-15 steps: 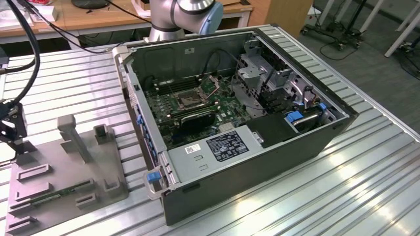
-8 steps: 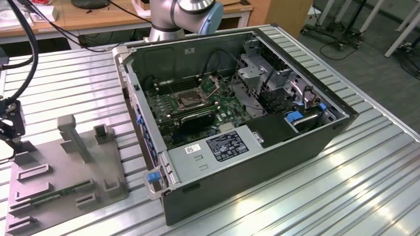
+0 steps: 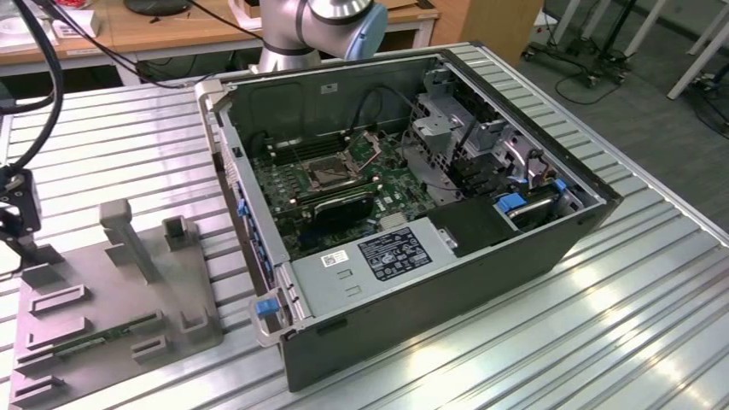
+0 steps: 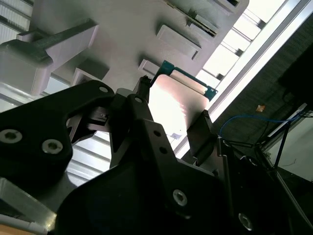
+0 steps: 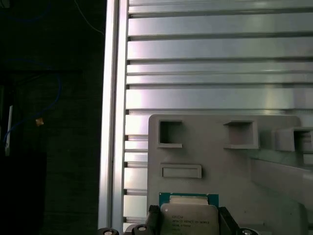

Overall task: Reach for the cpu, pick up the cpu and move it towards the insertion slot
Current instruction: 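Pick up the cpu and move it towards the insertion slot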

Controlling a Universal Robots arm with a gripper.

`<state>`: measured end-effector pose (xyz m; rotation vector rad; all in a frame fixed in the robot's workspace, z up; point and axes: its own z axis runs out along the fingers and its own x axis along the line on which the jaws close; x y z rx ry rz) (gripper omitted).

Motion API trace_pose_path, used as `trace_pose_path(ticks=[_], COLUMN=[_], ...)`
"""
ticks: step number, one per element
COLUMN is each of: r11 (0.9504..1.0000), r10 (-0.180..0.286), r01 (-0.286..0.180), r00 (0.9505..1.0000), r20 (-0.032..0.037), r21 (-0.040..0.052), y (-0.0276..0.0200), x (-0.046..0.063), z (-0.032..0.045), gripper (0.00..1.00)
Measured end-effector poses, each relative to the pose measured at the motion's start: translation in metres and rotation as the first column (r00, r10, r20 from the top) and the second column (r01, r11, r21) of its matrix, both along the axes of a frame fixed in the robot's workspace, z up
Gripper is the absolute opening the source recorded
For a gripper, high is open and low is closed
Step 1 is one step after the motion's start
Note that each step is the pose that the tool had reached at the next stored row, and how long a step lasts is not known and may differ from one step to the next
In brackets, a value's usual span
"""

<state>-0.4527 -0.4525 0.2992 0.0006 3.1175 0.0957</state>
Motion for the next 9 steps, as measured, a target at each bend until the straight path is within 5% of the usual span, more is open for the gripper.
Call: trace_pose_path(ticks=[9], r11=[1.0], r10=[0.0], r01=[0.0], r00=[1.0], r20=[0.0009], r21=[-0.0001], y=[0.0], x=[0.0], z=[0.0067], gripper=[0.55])
